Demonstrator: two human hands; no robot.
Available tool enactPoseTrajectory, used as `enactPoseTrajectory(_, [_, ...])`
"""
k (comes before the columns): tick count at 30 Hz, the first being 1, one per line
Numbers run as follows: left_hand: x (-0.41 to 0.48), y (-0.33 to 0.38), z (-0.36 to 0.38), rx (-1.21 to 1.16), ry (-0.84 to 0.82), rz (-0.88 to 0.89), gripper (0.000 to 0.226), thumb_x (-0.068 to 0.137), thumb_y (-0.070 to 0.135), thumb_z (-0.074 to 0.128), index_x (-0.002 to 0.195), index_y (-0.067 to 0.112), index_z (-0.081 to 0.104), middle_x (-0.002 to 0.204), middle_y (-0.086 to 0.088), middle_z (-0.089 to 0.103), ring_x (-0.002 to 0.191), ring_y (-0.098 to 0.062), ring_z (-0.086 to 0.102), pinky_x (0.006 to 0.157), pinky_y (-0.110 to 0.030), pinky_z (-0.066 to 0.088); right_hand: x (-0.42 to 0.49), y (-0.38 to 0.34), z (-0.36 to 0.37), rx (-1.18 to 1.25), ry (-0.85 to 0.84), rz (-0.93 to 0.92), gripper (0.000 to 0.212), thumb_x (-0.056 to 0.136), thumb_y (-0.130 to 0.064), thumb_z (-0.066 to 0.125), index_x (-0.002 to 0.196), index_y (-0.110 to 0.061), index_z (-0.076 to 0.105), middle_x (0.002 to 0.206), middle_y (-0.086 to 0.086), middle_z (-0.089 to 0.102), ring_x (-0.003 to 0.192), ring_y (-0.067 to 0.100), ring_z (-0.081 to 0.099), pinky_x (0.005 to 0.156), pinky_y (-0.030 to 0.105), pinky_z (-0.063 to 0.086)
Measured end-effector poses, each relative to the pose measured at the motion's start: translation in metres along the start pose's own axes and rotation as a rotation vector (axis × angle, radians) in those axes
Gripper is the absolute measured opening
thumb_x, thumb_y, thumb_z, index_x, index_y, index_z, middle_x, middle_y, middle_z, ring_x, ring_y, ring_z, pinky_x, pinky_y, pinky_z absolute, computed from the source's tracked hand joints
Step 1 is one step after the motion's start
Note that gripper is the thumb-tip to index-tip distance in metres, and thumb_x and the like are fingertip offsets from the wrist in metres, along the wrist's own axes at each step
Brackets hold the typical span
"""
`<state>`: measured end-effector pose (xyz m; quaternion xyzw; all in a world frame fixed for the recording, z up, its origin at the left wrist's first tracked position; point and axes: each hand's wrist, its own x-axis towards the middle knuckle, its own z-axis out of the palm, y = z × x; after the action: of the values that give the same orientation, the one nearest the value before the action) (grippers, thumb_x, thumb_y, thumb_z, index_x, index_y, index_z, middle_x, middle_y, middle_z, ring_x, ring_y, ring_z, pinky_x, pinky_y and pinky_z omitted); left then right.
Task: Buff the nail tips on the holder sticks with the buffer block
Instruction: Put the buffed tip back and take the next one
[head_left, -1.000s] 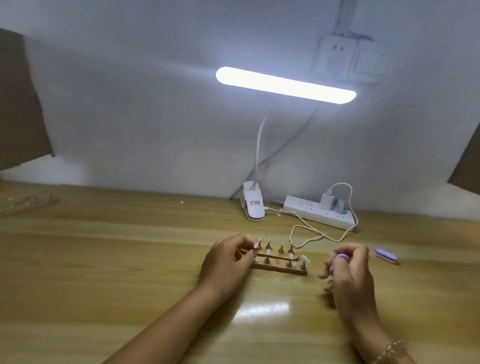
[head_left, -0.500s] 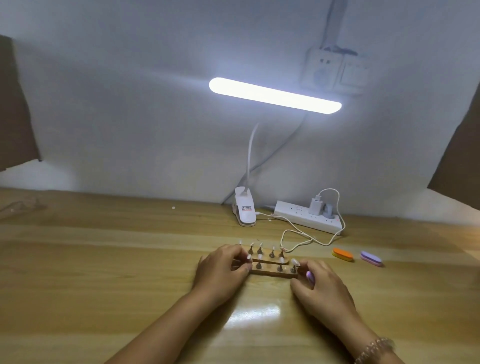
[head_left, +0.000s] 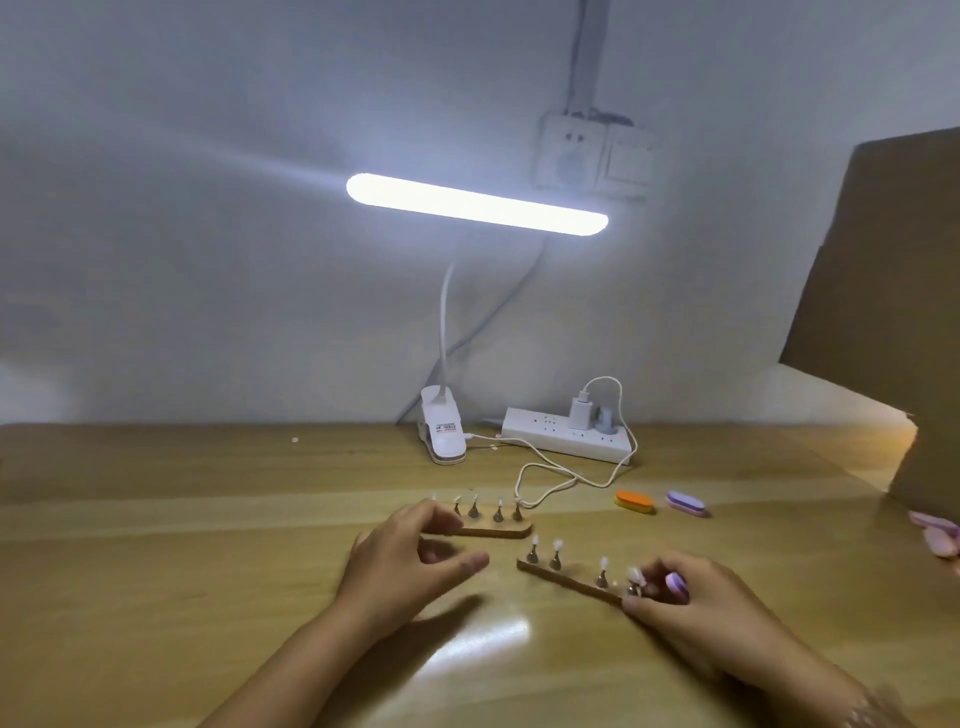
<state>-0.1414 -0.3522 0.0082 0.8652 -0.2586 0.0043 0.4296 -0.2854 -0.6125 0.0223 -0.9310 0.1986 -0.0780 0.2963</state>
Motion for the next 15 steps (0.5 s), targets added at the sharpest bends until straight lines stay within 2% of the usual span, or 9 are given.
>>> enactPoseTrajectory(2, [-0.002, 0.002, -0.001, -0.017, -0.007, 0.01, 0.04, 0.068, 0.061, 0.079, 0.096, 0.037, 0.063, 0.102, 0.022, 0.065, 0.074, 0.006, 0.065, 0.087, -0.034, 0.054, -0.017, 0.03, -0.023, 0.002, 0.004, 0.08, 0.013, 0.075, -0.034, 0.081, 0.081, -0.027, 0.072, 0.083, -0.009, 0.072, 0.084, -0.003, 0.063, 0.076, 0.008, 0.043])
enactPoseTrajectory(3, [-0.003, 0.003, -0.002, -0.009, -0.006, 0.014, 0.04, 0.068, 0.06, 0.08, 0.095, 0.037, 0.062, 0.101, 0.021, 0.066, 0.072, 0.004, 0.064, 0.085, -0.034, 0.054, -0.023, 0.046, -0.033, -0.01, 0.034, 0.125, 0.013, 0.075, -0.033, 0.081, 0.081, -0.026, 0.072, 0.082, -0.01, 0.072, 0.083, -0.002, 0.064, 0.076, 0.01, 0.044])
enactPoseTrajectory(6, [-0.007, 0.007, -0.001, 0.027, -0.006, 0.035, 0.036, 0.068, 0.056, 0.081, 0.093, 0.039, 0.062, 0.097, 0.019, 0.066, 0.065, 0.002, 0.06, 0.085, -0.036, 0.053, -0.027, 0.101, -0.066, -0.05, 0.224, 0.293, 0.014, 0.076, -0.033, 0.08, 0.079, -0.025, 0.069, 0.084, -0.011, 0.072, 0.087, 0.011, 0.065, 0.083, 0.031, 0.048])
enactPoseTrajectory(8, [-0.009, 0.008, 0.0, 0.045, 0.0, 0.045, 0.036, 0.068, 0.054, 0.082, 0.094, 0.04, 0.061, 0.095, 0.019, 0.067, 0.066, 0.0, 0.059, 0.084, -0.035, 0.052, -0.015, 0.127, -0.084, -0.097, 0.322, 0.399, 0.018, 0.081, -0.038, 0.075, 0.079, -0.023, 0.066, 0.093, -0.009, 0.07, 0.094, 0.02, 0.065, 0.08, 0.033, 0.047])
enactPoseTrajectory(9, [-0.01, 0.011, 0.001, 0.066, -0.007, 0.048, 0.036, 0.068, 0.053, 0.083, 0.094, 0.04, 0.061, 0.094, 0.018, 0.067, 0.067, 0.0, 0.059, 0.083, -0.034, 0.052, -0.007, 0.136, -0.091, -0.132, 0.365, 0.431, 0.022, 0.083, -0.041, 0.071, 0.077, -0.021, 0.066, 0.091, -0.005, 0.07, 0.092, 0.024, 0.065, 0.077, 0.033, 0.047])
enactPoseTrajectory(11, [-0.01, 0.011, 0.002, 0.096, -0.017, 0.039, 0.036, 0.067, 0.053, 0.084, 0.094, 0.041, 0.063, 0.092, 0.019, 0.068, 0.072, -0.001, 0.059, 0.082, -0.032, 0.051, 0.014, 0.149, -0.098, -0.172, 0.441, 0.431, 0.027, 0.088, -0.043, 0.064, 0.082, -0.017, 0.069, 0.088, 0.005, 0.071, 0.088, 0.029, 0.066, 0.077, 0.035, 0.049])
enactPoseTrajectory(13, [-0.009, 0.008, 0.004, 0.087, -0.016, 0.027, 0.036, 0.064, 0.054, 0.085, 0.091, 0.043, 0.065, 0.091, 0.029, 0.068, 0.076, 0.003, 0.06, 0.081, -0.03, 0.051, 0.042, 0.15, -0.101, -0.154, 0.511, 0.393, 0.024, 0.092, -0.037, 0.061, 0.096, -0.016, 0.071, 0.101, 0.015, 0.071, 0.095, 0.034, 0.065, 0.084, 0.04, 0.051])
enactPoseTrajectory(15, [-0.007, 0.005, 0.007, 0.083, -0.036, 0.004, 0.039, 0.059, 0.059, 0.085, 0.091, 0.047, 0.066, 0.091, 0.039, 0.065, 0.078, 0.007, 0.061, 0.077, -0.022, 0.051, 0.072, 0.15, -0.107, -0.168, 0.579, 0.409, 0.032, 0.095, -0.039, 0.055, 0.1, -0.011, 0.07, 0.105, 0.021, 0.069, 0.096, 0.037, 0.064, 0.085, 0.041, 0.051])
